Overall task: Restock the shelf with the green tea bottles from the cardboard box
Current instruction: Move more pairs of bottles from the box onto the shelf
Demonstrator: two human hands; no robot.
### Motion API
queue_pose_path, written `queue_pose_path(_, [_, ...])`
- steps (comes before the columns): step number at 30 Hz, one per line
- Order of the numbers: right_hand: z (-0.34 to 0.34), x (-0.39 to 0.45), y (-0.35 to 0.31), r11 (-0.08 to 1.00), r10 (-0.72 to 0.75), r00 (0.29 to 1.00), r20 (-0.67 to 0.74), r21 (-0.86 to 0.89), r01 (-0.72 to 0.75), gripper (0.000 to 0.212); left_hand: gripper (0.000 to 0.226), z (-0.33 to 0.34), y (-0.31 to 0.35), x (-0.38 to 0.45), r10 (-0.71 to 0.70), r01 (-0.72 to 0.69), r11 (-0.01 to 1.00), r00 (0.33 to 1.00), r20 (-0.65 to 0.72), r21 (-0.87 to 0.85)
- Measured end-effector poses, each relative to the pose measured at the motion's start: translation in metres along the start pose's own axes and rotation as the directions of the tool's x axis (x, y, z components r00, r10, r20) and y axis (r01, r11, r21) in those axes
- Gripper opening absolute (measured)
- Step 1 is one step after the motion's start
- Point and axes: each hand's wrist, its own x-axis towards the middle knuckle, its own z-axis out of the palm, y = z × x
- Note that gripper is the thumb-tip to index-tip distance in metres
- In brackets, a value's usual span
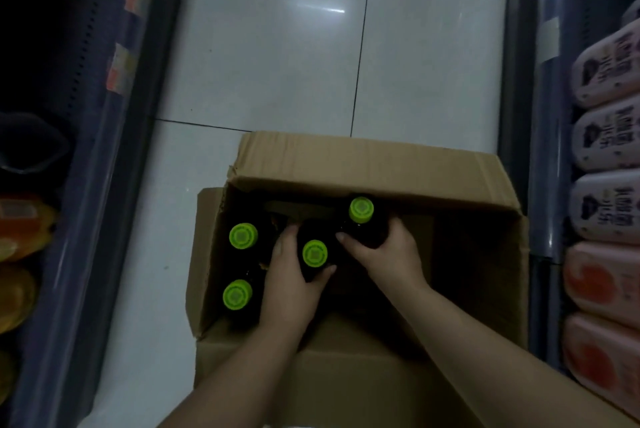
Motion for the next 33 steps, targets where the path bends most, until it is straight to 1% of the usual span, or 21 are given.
queue_pose_path(4, [-0.012,-0.011,0.004,0.998,-0.065,0.997,0.028,0.026,0.064,0.047,0.081,-0.008,0.008,-0.012,0.009,-0.009,1.0,0.999,0.035,0.008])
queue_pose_path(7, [-0.033,-0.034,0.001,0.992,-0.091,0.996,0.013,0.083,0.09,0.053,0.08,-0.02,0.022,-0.028,0.041,-0.041,0.999,0.997,0.059,-0.003])
queue_pose_path(11, [-0.081,-0.07,-0.021,0.982,-0.145,0.989,-0.007,0.119,0.145,0.056,0.079,-0.052,0.057,-0.058,0.091,-0.091,0.996,0.994,0.058,-0.013])
queue_pose_path(14, [-0.127,-0.101,-0.049,0.971,-0.183,0.983,-0.012,0.154,0.183,0.048,0.077,-0.087,0.096,-0.078,0.184,-0.185,0.982,0.981,0.06,0.022])
queue_pose_path(16, [-0.159,-0.124,-0.072,0.959,-0.22,0.974,-0.044,0.173,0.224,0.039,0.077,-0.113,0.128,-0.094,0.267,-0.27,0.963,0.959,0.092,0.02])
queue_pose_path(18, [-0.192,-0.151,-0.097,0.945,-0.259,0.961,-0.096,0.178,0.273,0.035,0.079,-0.138,0.164,-0.111,0.336,-0.339,0.941,0.934,0.124,0.005])
queue_pose_path(21, [-0.229,-0.187,-0.124,0.923,-0.295,0.944,-0.148,0.213,0.322,0.031,0.072,-0.164,0.208,-0.134,0.427,-0.428,0.903,0.891,0.15,-0.03])
queue_pose_path(24, [-0.267,-0.236,-0.156,0.895,-0.321,0.919,-0.231,0.244,0.374,0.026,0.062,-0.192,0.253,-0.17,0.472,-0.459,0.881,0.867,0.162,-0.111])
queue_pose_path(28, [-0.307,-0.311,-0.194,0.845,-0.358,0.877,-0.321,0.289,0.451,0.031,0.051,-0.229,0.301,-0.223,0.548,-0.514,0.833,0.816,0.184,-0.204])
queue_pose_path(31, [-0.331,-0.378,-0.217,0.822,-0.366,0.844,-0.393,0.289,0.491,0.031,0.056,-0.262,0.33,-0.272,0.591,-0.532,0.799,0.78,0.206,-0.279])
queue_pose_path(33, [-0.346,-0.429,-0.237,0.806,-0.384,0.81,-0.443,0.267,0.528,0.03,0.057,-0.289,0.351,-0.311,0.634,-0.566,0.766,0.742,0.218,-0.304])
